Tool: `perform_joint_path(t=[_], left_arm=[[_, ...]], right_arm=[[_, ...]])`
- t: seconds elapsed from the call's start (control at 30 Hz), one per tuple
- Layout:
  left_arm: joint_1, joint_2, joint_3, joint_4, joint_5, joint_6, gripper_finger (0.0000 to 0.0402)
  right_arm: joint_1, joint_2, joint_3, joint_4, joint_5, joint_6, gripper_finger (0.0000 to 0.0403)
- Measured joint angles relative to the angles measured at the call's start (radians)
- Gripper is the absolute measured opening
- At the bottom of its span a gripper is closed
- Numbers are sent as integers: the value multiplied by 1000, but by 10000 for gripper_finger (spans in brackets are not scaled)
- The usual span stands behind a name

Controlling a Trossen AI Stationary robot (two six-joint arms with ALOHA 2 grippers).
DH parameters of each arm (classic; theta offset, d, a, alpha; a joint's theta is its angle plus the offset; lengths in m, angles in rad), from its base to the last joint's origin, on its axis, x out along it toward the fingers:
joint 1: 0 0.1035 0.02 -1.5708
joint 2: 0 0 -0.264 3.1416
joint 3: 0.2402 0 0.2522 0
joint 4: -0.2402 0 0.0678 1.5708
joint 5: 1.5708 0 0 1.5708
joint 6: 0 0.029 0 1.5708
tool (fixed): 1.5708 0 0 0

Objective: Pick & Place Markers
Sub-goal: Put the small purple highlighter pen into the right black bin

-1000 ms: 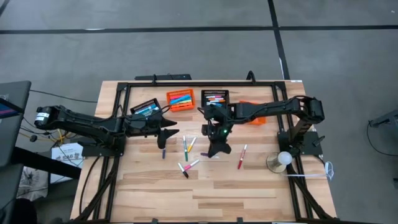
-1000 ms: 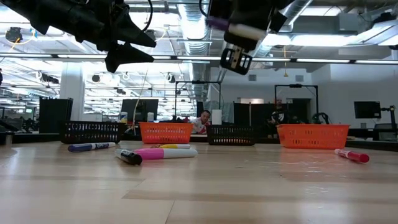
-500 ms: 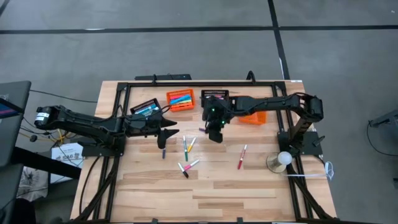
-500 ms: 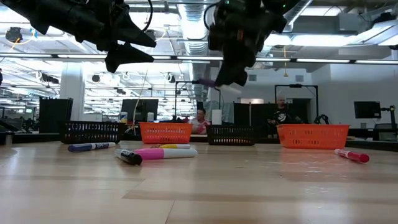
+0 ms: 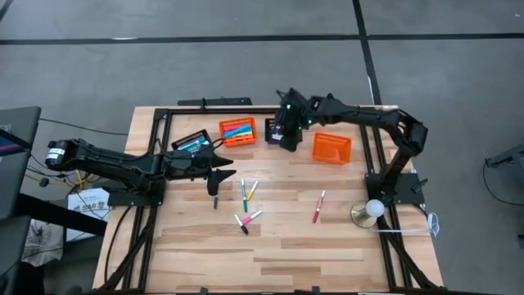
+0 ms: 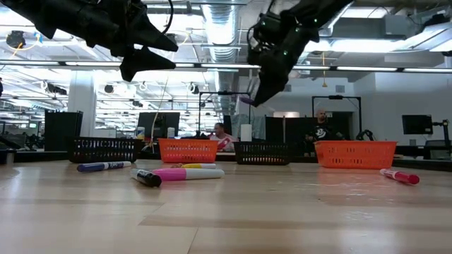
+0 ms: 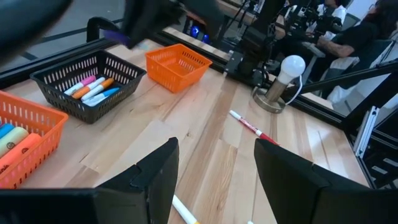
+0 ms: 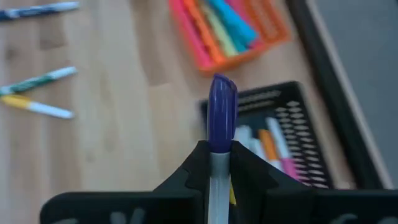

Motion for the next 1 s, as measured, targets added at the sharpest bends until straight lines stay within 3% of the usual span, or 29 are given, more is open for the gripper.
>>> perform_joint_path(t=[0.37,1.0], left_arm=[[0,0,0,0,0,-2,209],[0,0,0,3,-4,1,209]], right_arm=[[-144,0,0,1,-3,-78,36],[-153,234,0,41,-37,-52,46]])
